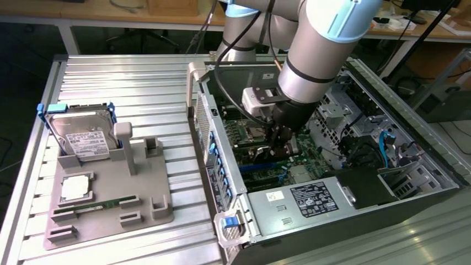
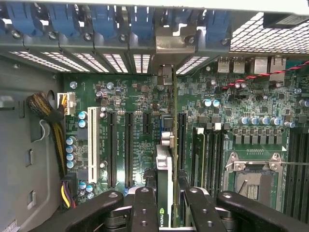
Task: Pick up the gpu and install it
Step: 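Insert the gpu into the slot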
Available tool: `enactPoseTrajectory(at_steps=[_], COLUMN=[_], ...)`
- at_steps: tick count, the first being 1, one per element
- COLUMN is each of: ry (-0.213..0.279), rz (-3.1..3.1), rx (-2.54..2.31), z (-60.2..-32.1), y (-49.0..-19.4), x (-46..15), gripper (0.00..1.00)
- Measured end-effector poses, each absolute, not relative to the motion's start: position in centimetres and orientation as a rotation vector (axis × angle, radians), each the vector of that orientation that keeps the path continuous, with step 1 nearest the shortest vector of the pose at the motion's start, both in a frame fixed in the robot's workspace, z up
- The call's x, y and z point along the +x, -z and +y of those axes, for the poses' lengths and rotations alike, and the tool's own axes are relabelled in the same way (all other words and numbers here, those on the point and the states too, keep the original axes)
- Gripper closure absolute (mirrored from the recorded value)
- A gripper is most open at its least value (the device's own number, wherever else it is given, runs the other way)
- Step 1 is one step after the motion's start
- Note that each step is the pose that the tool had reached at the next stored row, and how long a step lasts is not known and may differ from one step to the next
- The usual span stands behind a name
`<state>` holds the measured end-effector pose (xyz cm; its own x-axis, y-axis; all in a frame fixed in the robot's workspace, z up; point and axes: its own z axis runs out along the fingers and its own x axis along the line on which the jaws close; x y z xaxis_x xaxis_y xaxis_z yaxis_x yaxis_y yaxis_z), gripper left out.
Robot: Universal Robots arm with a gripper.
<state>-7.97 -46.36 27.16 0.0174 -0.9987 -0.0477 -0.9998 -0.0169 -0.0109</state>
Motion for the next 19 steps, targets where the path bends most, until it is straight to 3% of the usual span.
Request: enactPoseTrajectory(at_steps=[19], ry=[-0.046], rz=[2.176], rx=[-2.213], z=[-46.36], y=[-26.15], x=[-8.17], gripper=[0.73])
